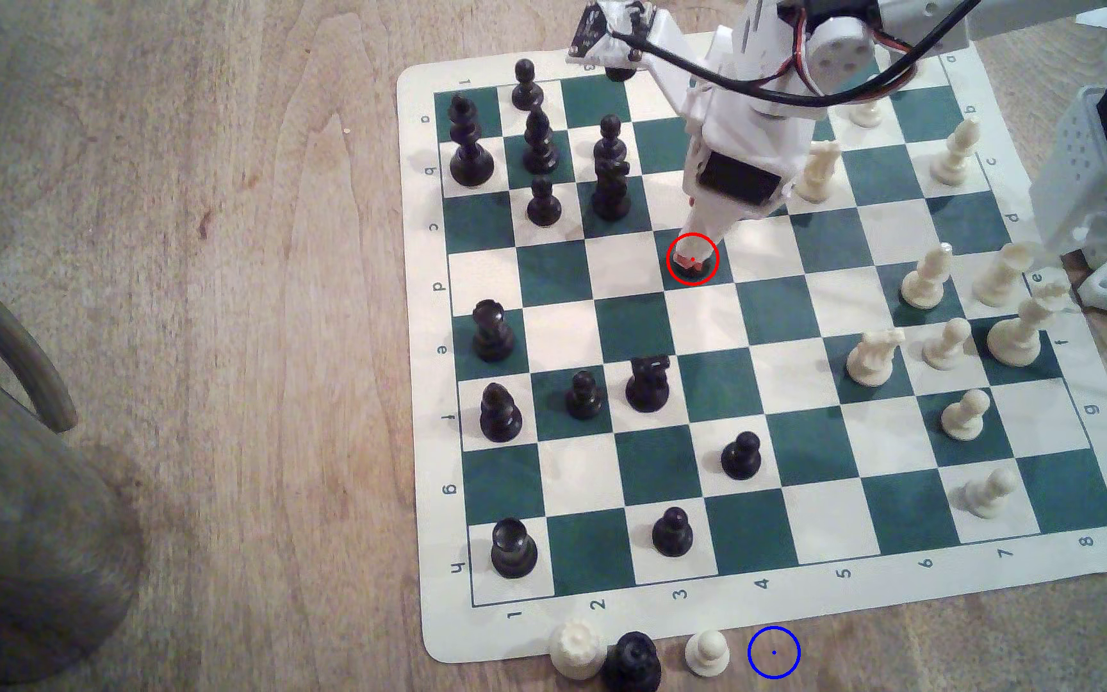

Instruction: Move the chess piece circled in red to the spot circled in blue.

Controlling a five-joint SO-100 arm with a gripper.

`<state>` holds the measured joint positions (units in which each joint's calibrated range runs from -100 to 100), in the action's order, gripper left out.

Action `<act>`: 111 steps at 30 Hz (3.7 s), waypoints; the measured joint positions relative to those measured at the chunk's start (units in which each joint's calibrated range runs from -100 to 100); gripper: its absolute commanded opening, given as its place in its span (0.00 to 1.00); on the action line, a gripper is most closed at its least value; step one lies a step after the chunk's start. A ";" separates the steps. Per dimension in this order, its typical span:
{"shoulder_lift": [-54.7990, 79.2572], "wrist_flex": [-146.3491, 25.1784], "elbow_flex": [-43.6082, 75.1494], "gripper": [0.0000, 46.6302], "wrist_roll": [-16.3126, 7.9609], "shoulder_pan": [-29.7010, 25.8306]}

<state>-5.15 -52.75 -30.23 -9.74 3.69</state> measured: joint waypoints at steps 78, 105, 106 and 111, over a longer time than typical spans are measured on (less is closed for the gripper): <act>11.65 -15.86 38.32 0.04 -8.50 -35.55; 23.38 -7.89 40.22 0.05 -6.54 -40.49; 23.71 -7.81 40.22 0.05 -6.54 -40.49; 25.30 -7.65 40.22 0.06 -6.20 -39.38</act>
<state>20.15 -60.40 9.99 -15.95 -35.69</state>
